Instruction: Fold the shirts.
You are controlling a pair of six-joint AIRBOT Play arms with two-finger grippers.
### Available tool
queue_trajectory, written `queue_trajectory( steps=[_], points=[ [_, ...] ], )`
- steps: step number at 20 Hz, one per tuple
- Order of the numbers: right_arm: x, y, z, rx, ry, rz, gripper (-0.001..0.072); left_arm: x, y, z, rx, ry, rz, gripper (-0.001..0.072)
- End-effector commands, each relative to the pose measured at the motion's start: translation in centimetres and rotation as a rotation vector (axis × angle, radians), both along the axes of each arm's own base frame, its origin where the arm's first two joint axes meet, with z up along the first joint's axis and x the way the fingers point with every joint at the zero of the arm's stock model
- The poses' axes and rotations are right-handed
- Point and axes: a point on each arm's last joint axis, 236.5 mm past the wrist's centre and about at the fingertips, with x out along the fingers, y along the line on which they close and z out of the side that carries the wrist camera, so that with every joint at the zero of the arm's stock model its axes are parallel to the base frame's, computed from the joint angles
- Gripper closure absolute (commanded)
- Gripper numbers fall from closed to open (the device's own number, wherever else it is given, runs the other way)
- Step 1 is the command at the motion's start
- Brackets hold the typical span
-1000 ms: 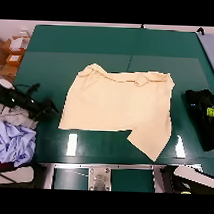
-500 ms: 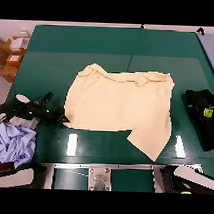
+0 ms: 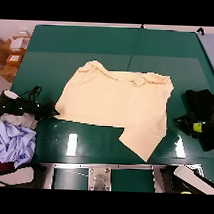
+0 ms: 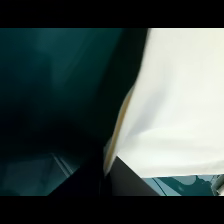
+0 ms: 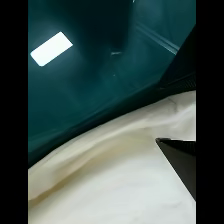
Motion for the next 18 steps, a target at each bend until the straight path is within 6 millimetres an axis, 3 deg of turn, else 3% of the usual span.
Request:
queue_trajectory(
  steps=[1,3,6,7,10,12,13,14,16,18],
  points=[
    [-1.6,2.9,-2.2,0.019,0.049,0.035,0.0341,0.4,0.5,0.1,0.008,-0.019,0.004,0.0679],
    [-2.0,3.9,-2.8,0.034,0.069,0.062,0.0342,0.4,0.5,0.1,0.008,-0.019,0.003,0.0679],
    [-0.8,4.9,-3.1,0.090,0.039,0.056,0.0372,0.3,0.4,0.1,0.004,-0.015,0.000,0.0679],
    [-0.2,5.2,-3.1,0.104,0.024,0.051,0.0405,0.2,0.4,0.1,0.002,-0.014,-0.001,0.0679],
    [1.2,5.1,-2.7,0.115,-0.027,0.044,0.0697,0.1,0.0,0.4,-0.015,-0.008,-0.005,0.0679],
    [2.8,4.1,-0.5,0.089,-0.088,0.069,0.0696,1.2,-0.1,2.3,-0.027,-0.053,-0.012,0.0680],
    [4.3,3.4,1.8,0.066,-0.150,0.082,0.0696,2.3,0.0,4.6,-0.017,-0.117,-0.017,0.0681],
    [6.4,2.6,5.5,0.039,-0.247,0.090,0.0697,3.6,0.1,7.4,-0.008,-0.196,-0.020,0.0681],
    [10.6,1.3,15.1,-0.025,-0.480,0.096,0.0696,6.1,-0.2,15.9,-0.007,-0.405,-0.021,0.0680],
    [12.9,0.8,26.9,-0.140,-0.747,0.123,0.0696,7.4,-0.8,26.5,0.007,-0.660,-0.023,0.0680]
  ],
)
